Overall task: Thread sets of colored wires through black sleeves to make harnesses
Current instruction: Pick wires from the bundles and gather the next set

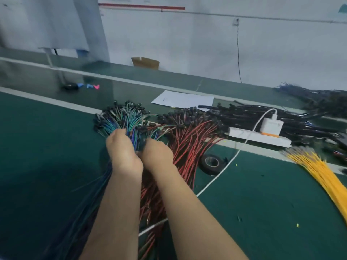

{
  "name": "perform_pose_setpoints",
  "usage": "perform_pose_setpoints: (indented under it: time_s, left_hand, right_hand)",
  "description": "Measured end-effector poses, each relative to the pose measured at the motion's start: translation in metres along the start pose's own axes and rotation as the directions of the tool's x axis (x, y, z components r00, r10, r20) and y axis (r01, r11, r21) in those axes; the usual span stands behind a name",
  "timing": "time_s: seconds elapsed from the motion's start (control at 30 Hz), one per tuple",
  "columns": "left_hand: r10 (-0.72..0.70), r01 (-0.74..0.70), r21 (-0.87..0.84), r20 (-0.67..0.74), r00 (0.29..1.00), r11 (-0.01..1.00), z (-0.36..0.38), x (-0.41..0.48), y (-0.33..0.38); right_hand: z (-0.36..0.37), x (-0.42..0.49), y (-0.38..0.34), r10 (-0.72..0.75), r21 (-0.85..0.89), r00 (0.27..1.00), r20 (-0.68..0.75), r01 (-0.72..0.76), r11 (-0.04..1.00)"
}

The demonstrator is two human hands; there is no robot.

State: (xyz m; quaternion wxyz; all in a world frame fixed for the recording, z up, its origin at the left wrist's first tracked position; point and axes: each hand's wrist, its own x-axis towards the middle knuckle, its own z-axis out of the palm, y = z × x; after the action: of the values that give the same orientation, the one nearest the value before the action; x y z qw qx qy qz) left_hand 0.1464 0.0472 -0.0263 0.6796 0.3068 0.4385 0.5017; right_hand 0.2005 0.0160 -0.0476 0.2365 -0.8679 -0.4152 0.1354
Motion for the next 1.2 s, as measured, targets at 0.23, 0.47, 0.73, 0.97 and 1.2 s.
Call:
perform_pose_setpoints:
  time_s: [0.23, 0.47, 0.73, 0.97, 1.2]
  left_hand:
    - [0.05, -0.049, -0.049, 0.018, 0.999, 0.998, -0.002, 0.009, 0.002]
    - [0.286, -0.384, 0.369, 0.292, 0.912, 0.847, 0.001, 0.011, -0.001]
    - [-0.224, -0.198, 0.51, 0.65, 0.726, 0.837, 0.061, -0.044, -0.005]
    - [0.057, -0.377, 0.251, 0.763, 0.644, 0.892, 0.127, -0.117, 0.01]
    - [-0.018, -0.505, 0.193, 0.944, 0.33, 0.841, 0.145, -0.207, 0.003]
  right_hand:
    - [-0.004, 0.01, 0.006, 0.138, 0.376, 0.979, -0.149, -0.073, 0.924]
    - [-0.075, -0.002, 0.036, 0.239, 0.939, 0.93, -0.279, 0.212, 0.272]
    - [-0.124, -0.028, 0.056, 0.175, 0.892, 0.905, -0.389, 0.321, 0.319]
    - [-0.193, -0.068, 0.09, 0.21, 0.816, 0.799, -0.563, 0.497, 0.295]
    - [-0.233, -0.113, 0.139, 0.459, 0.834, 0.747, -0.481, 0.551, -0.021]
